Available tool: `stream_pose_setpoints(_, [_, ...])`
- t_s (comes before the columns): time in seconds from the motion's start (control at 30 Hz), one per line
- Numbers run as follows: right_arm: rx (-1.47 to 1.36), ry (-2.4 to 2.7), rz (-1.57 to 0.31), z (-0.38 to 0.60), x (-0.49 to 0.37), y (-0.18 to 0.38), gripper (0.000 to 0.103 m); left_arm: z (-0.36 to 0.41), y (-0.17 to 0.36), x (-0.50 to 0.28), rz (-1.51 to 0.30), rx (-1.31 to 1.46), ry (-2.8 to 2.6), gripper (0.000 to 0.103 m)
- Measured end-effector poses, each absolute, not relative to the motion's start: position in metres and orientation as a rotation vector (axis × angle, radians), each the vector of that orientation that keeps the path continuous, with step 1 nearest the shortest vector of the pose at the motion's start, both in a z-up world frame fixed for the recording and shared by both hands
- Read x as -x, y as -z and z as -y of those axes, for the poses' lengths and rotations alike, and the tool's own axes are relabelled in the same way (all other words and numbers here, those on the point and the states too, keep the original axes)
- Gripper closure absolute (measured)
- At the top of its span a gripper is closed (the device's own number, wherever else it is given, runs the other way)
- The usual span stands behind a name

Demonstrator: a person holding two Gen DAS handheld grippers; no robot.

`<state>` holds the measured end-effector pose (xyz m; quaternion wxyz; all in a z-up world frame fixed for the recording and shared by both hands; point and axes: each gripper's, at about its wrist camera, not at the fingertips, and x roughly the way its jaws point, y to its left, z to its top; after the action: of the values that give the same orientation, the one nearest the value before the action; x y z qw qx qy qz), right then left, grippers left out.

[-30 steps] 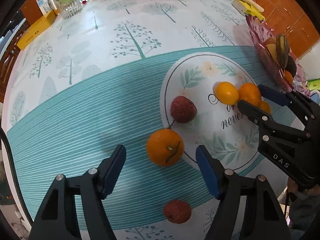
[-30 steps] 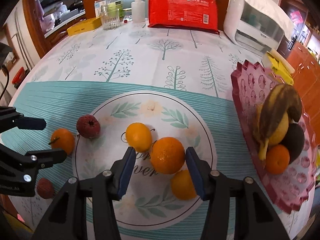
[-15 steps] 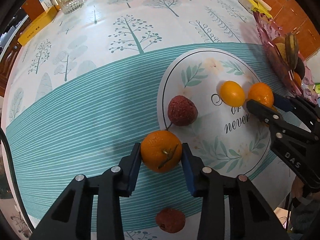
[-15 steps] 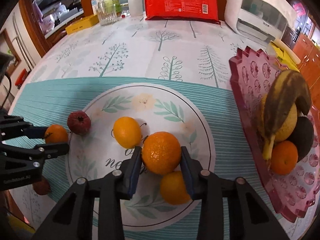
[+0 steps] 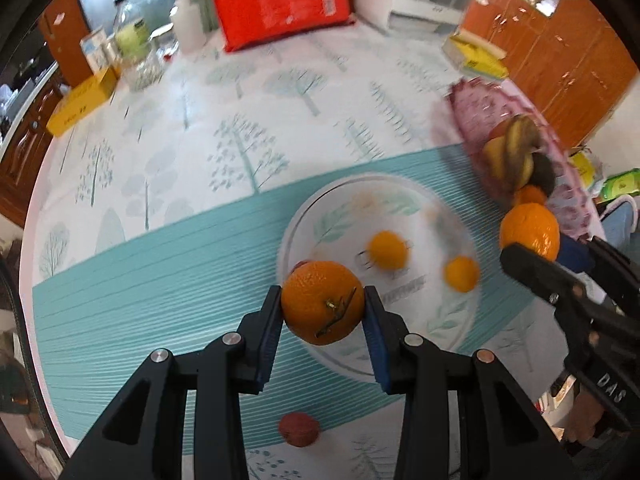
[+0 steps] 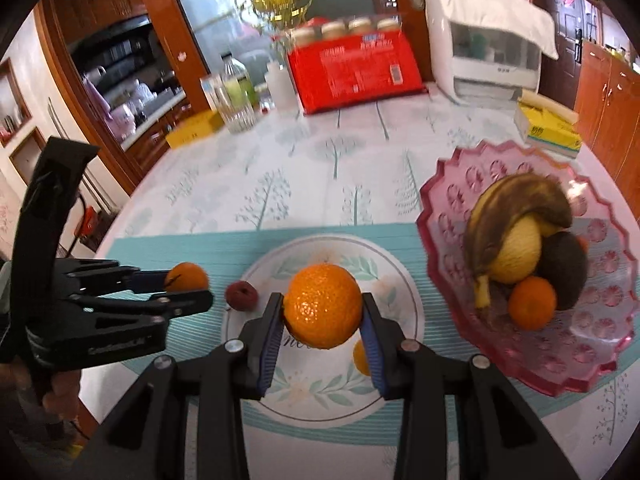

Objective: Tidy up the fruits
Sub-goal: 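Carry the orange with the left tool into the pink bowl while the right tool carries its orange there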

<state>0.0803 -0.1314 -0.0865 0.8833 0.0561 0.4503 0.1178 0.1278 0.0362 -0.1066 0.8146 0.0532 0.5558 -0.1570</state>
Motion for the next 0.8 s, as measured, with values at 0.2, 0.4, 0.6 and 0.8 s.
stream_pose_setpoints(0.2, [-0.085,-0.191,-0.852,0.147,-0.055,0.053,0.065,0.000,0.069,-0.116,-1.113,-0.135,0.421,0.065])
stream_pose_setpoints(0.4, [-0.077,-0.132,-0.791,0.172,-0.034,0.029,0.065,0.042,0.036,-0.112,-1.045,-0.151,0.498,0.065])
stream_pose_setpoints(0.6, [-0.084,-0.071,-0.755,0.205,-0.021,0.017,0.065,0.085,0.018,-0.108,-1.009,-0.178,0.556,0.065])
stream_pose_setpoints(0.8, [-0.100,0.005,-0.741,0.242,-0.017,0.016,0.065,0.132,0.021,-0.108,-1.017,-0.229,0.573,0.065])
